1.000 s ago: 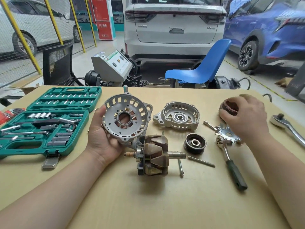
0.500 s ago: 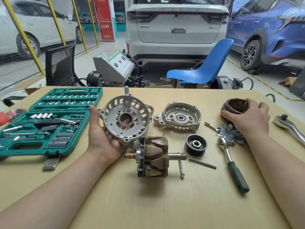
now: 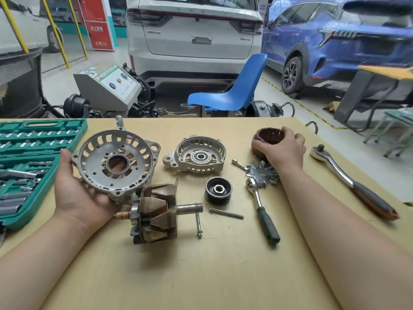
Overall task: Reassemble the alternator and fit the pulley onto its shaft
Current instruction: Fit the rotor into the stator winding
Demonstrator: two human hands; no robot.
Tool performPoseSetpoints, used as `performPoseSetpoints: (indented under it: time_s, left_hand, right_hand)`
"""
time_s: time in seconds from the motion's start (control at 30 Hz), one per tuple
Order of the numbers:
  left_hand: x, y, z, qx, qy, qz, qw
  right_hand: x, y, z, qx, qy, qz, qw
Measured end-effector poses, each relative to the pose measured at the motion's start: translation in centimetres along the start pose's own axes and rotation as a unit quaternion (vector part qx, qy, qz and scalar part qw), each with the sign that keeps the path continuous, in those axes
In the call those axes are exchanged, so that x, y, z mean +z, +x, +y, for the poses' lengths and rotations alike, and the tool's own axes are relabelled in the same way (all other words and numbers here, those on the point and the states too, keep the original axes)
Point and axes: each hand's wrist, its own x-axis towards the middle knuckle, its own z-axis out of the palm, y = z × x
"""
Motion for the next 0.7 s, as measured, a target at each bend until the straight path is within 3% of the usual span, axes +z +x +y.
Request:
performPoseSetpoints:
  time_s: [0.3, 0.43, 0.57, 0.7]
  left_hand:
    - [0.7, -0.5, 0.2, 0.022, 0.004, 0.017, 1.0]
    - [0.5, -0.2, 0.5, 0.003, 0.001, 0.023, 1.0]
    - [0.3, 0.0, 0.7, -0.015, -0.005, 0.03, 0.999]
    - [0.5, -0.2, 0.9, -0.027, -0.009, 0.035, 0.999]
  right_hand:
    - [0.1, 0.2, 0.3, -0.034, 0.091, 0.03, 0.995]
    - [-0.7, -1.6, -1.0, -0.188, 0.12, 0.056, 0.973]
    - [-1.3, -4.9, -3.8, -0.39, 0.143, 0.065, 0.907]
    - [-1.5, -9.6, -7.0, -0.514, 0.14, 0.047, 0.845]
